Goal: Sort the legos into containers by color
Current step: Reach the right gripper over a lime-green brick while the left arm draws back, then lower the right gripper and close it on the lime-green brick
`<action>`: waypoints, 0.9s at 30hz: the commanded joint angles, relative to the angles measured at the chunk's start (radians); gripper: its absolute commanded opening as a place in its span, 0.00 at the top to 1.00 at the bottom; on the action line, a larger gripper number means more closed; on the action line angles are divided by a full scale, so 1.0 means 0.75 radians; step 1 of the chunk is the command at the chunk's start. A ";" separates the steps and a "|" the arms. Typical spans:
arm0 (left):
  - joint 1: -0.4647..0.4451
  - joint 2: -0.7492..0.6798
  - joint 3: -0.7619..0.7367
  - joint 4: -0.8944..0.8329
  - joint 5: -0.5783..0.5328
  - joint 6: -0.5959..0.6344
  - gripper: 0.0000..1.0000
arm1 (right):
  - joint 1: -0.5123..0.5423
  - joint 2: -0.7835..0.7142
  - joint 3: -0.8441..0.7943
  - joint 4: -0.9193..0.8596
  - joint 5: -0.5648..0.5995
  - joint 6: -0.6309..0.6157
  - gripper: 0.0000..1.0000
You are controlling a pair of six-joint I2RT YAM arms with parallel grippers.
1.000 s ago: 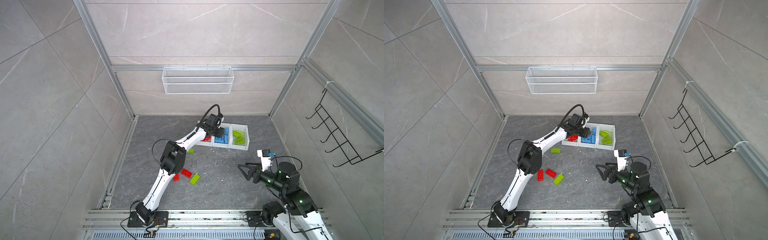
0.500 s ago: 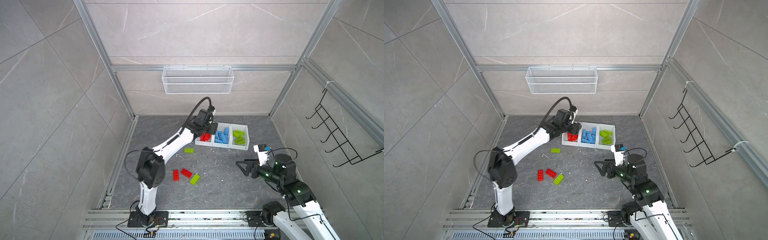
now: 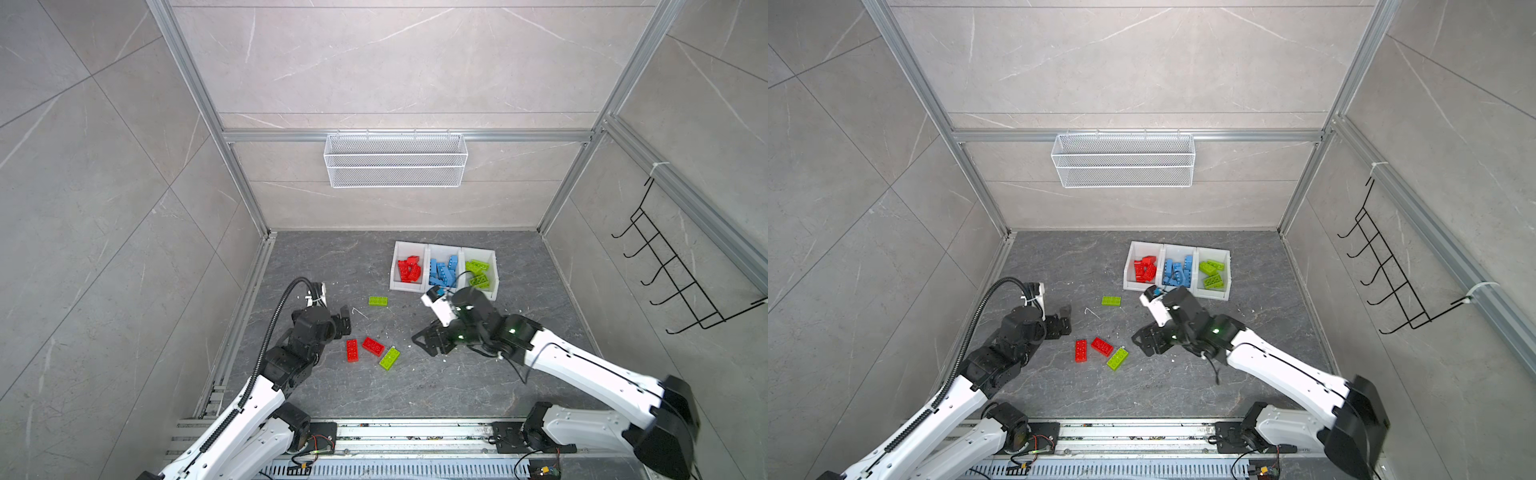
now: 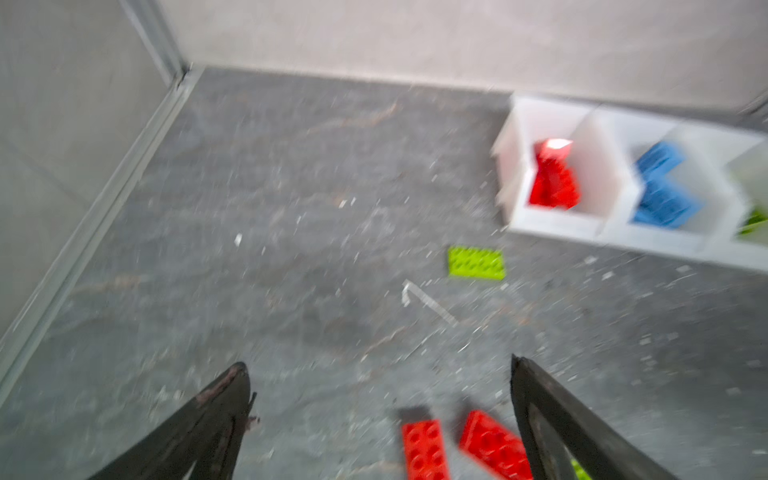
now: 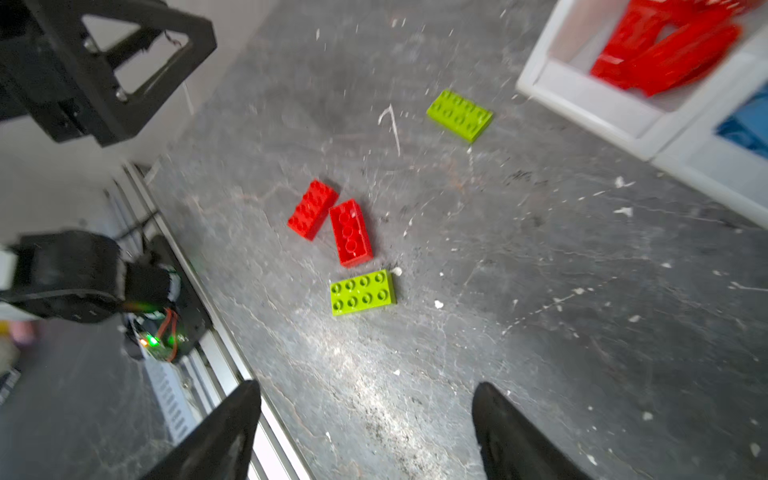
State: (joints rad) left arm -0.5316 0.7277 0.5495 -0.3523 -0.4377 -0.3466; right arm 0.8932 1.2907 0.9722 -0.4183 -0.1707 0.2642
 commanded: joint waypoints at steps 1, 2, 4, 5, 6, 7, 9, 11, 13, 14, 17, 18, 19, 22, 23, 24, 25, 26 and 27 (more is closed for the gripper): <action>0.015 -0.064 -0.044 0.015 -0.086 -0.042 0.01 | 0.138 0.188 0.097 -0.026 0.160 -0.080 0.15; 0.016 -0.074 -0.050 0.000 -0.123 -0.064 0.01 | 0.169 0.246 0.119 -0.021 0.170 -0.085 0.14; 0.022 -0.098 -0.075 0.052 -0.112 -0.014 0.01 | 0.214 0.337 0.154 -0.015 0.202 -0.097 0.13; 0.023 -0.107 -0.088 0.074 -0.109 0.014 0.01 | 0.227 0.374 0.170 -0.015 0.216 -0.105 0.12; 0.023 -0.109 -0.104 0.094 -0.116 0.029 0.01 | 0.233 0.407 0.182 -0.016 0.230 -0.110 0.12; 0.023 -0.106 -0.133 0.133 -0.127 0.047 0.01 | 0.233 0.437 0.194 -0.016 0.241 -0.117 0.11; 0.040 -0.082 -0.211 0.235 -0.120 0.062 0.01 | 0.233 0.492 0.214 -0.027 0.263 -0.144 0.10; 0.061 -0.070 -0.192 0.196 -0.094 0.042 0.01 | 0.234 0.546 0.246 -0.057 0.281 -0.173 0.10; 0.081 -0.069 -0.191 0.194 -0.066 0.042 0.01 | 0.233 0.584 0.260 -0.051 0.286 -0.186 0.09; 0.094 -0.071 -0.193 0.203 -0.053 0.051 0.01 | 0.234 0.601 0.266 -0.044 0.285 -0.192 0.09; 0.120 -0.072 -0.196 0.209 0.025 0.058 0.01 | 0.234 0.645 0.294 -0.044 0.269 -0.195 0.08; 0.122 -0.074 -0.197 0.210 0.027 0.057 0.01 | 0.235 0.659 0.299 -0.042 0.262 -0.196 0.08; 0.125 -0.074 -0.196 0.210 0.034 0.059 0.01 | 0.234 0.671 0.306 -0.040 0.254 -0.198 0.08; 0.128 -0.075 -0.199 0.220 0.061 0.073 0.01 | 0.234 0.707 0.319 -0.052 0.250 -0.208 0.08; 0.129 -0.074 -0.198 0.220 0.066 0.074 0.01 | 0.235 0.721 0.321 -0.054 0.252 -0.212 0.08; 0.128 -0.074 -0.198 0.221 0.067 0.076 0.01 | 0.235 0.730 0.323 -0.056 0.256 -0.215 0.08; 0.128 -0.072 -0.199 0.223 0.070 0.076 0.01 | 0.234 0.740 0.325 -0.061 0.258 -0.218 0.08; 0.128 -0.071 -0.198 0.222 0.072 0.077 0.01 | 0.234 0.756 0.330 -0.068 0.262 -0.223 0.08; 0.128 -0.070 -0.199 0.222 0.072 0.077 0.01 | 0.234 0.771 0.336 -0.075 0.267 -0.224 0.08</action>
State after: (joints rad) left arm -0.4423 0.6800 0.3920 -0.2291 -0.4034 -0.3134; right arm 1.0676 1.8343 1.1954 -0.4404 0.0154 0.1215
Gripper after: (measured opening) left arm 0.991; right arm 0.916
